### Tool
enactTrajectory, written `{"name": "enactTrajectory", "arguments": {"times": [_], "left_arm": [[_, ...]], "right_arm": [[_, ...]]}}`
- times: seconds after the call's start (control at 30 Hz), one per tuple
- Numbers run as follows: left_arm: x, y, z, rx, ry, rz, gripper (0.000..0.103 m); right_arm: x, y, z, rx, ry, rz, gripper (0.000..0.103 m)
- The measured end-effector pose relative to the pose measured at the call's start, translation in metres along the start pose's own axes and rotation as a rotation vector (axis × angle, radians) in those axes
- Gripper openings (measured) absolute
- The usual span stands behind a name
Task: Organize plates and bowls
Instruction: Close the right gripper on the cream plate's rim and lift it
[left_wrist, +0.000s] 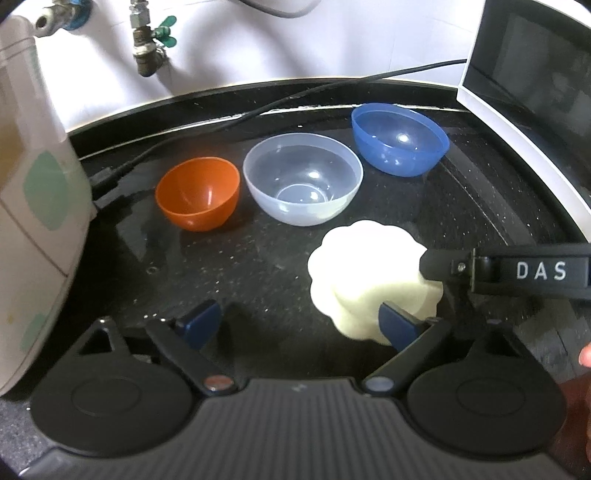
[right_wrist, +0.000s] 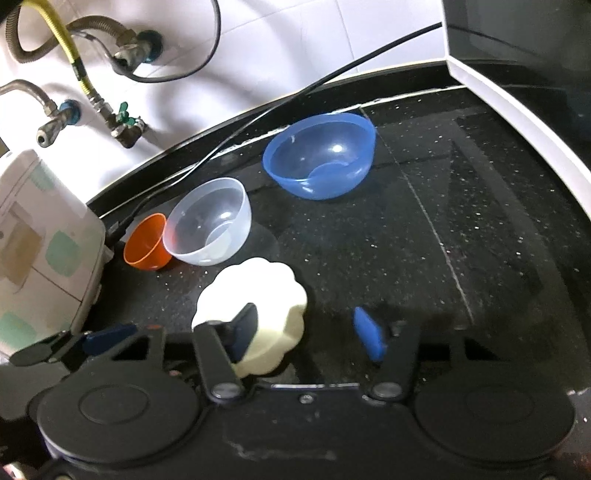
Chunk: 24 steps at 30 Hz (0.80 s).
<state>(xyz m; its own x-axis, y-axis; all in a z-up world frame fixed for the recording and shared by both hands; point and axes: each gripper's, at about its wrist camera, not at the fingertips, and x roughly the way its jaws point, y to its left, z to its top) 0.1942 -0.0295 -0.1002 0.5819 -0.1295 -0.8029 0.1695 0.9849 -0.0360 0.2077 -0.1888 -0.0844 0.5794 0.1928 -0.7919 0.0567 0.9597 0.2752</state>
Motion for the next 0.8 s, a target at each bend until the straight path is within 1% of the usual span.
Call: {"name": "enactTrajectory", "arguments": {"times": [0.07,0.27,0.33,0.4,0.47,0.57,0.7,0.8], "left_arm": [[0.005,0.001,0.002,-0.011,0.008,-0.018,0.082],[0.006,0.0,0.005,-0.013,-0.014,-0.029,0.069],[0.006,-0.001,0.006,-0.007,-0.018,-0.031,0.061],[0.004,-0.003,0.006,0.002,-0.019,-0.04,0.046],[0.003,-0.006,0.005,0.026,-0.019,-0.045,0.039],[0.003,-0.009,0.003,0.037,-0.021,-0.032,0.039],[0.001,-0.01,0.004,0.037,-0.016,-0.017,0.033],[-0.002,-0.011,0.002,0.046,-0.012,-0.008,0.031]], "right_arm": [[0.004,0.0,0.002,0.0,0.008,0.013,0.043],[0.013,0.004,0.005,-0.019,0.011,0.043,0.036],[0.015,0.005,0.005,-0.024,0.016,0.055,0.031],[0.017,0.008,0.005,-0.028,0.021,0.063,0.021],[0.019,0.01,0.003,-0.039,0.026,0.074,0.014],[0.02,0.013,0.001,-0.053,0.018,0.068,0.014],[0.021,0.017,0.0,-0.053,0.013,0.058,0.014],[0.019,0.021,-0.001,-0.064,0.017,0.043,0.014]]}}
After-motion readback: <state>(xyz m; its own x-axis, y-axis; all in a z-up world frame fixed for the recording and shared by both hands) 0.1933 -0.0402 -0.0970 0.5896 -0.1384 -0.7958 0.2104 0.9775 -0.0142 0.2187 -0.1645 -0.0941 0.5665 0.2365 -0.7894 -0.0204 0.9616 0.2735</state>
